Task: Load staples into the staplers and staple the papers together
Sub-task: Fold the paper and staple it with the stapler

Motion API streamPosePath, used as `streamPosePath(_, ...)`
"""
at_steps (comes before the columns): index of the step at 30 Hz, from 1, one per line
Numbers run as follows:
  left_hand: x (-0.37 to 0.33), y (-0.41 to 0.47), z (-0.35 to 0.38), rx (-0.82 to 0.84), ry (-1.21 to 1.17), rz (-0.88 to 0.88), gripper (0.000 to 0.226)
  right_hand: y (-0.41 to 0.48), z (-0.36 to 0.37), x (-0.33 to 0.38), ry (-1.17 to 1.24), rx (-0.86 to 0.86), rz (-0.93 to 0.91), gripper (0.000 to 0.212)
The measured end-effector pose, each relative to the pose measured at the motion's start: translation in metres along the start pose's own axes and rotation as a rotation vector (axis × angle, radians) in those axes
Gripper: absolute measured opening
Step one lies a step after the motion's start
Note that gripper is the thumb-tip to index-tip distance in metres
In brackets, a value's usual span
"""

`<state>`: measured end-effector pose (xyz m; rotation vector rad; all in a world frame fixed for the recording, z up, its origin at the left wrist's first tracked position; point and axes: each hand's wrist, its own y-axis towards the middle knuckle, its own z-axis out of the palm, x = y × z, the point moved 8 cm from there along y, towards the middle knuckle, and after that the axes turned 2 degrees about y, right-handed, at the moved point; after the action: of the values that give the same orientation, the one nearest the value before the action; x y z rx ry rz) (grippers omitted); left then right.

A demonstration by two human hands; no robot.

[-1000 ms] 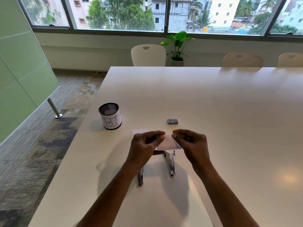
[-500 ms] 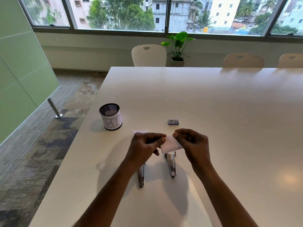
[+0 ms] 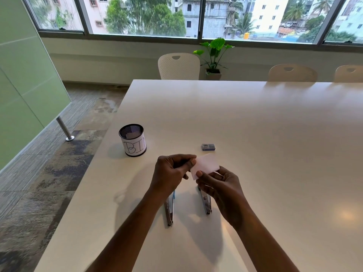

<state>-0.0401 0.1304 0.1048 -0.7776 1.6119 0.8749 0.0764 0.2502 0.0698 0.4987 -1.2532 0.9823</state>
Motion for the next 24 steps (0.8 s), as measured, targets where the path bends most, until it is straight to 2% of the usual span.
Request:
streamPosePath(12,0.000,0.003,0.000,0.027,-0.106,-0.029,0.020,0.003,0.001,0.001,-0.040,-0.021,-0.001,0.052)
streamPosePath(16,0.007,-0.004,0.008,0.115,-0.263,-0.104,0.039,0.005,-0.002,0.007,-0.030,-0.036,-0.036,0.054)
streamPosePath(21,0.018,-0.013,0.013,0.146,-0.343,-0.161,0.027,0.004,-0.005,0.012,-0.012,-0.038,-0.051,0.039)
streamPosePath(24,0.017,-0.015,0.015,0.145,-0.349,-0.169,0.031,0.003,-0.005,0.011,-0.011,-0.044,-0.043,0.044)
